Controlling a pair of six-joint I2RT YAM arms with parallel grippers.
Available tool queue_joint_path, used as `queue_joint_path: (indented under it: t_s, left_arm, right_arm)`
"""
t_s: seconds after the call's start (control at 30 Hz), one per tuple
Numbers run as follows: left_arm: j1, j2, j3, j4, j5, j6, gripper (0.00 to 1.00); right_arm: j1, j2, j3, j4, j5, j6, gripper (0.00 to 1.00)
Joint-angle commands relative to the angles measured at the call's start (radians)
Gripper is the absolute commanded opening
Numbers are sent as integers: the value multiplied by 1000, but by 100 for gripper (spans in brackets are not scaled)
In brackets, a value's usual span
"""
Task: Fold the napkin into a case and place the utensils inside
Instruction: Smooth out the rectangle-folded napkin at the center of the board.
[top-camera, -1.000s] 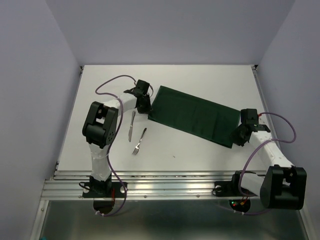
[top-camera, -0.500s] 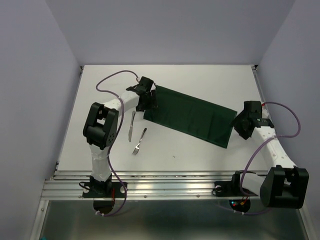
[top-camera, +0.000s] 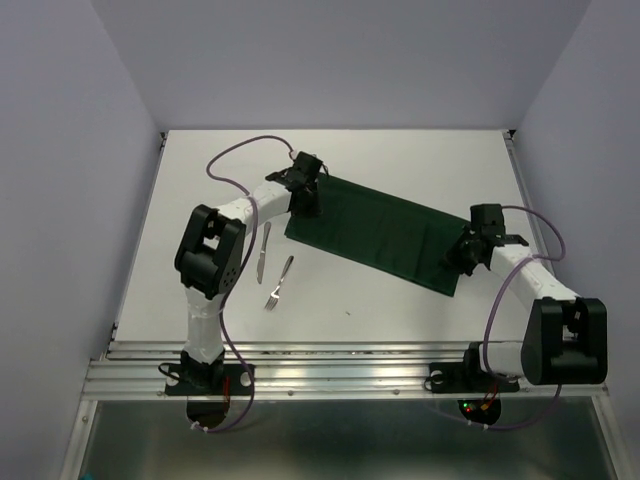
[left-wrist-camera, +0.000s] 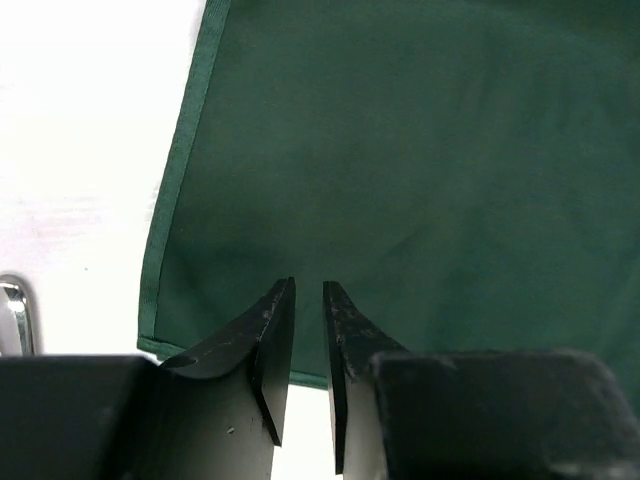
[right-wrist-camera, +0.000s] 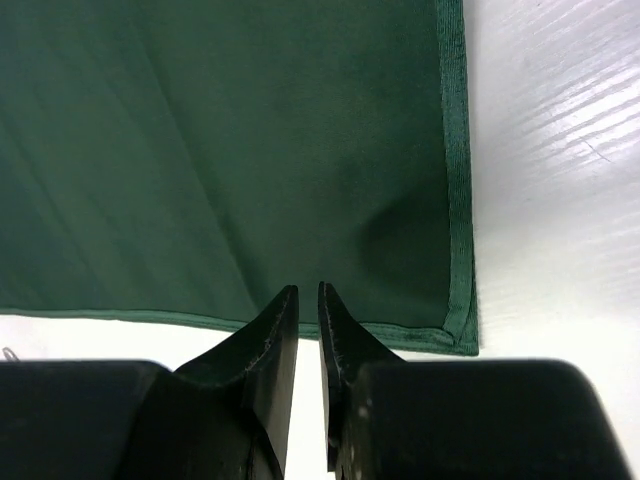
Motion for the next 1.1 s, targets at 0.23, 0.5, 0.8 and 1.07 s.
queue_joint_path:
  t_s: [0.23,0.5,0.8,1.07]
  left_arm:
    - [5,-10,-71,18,-63,-2,34]
    - [3,12,-149,13,-34,-4,33]
    - [-8,-143,-322,37,-12,-19,34]
    - [-38,-117,-53,-25,26,19,41]
  right_arm:
    - [5,71,-60,86,20,-7,20]
    - [5,137,-41,41,192,49,21]
    - [5,98,-3,-2,237,59,22]
    - [45,96,215,106,68,15,33]
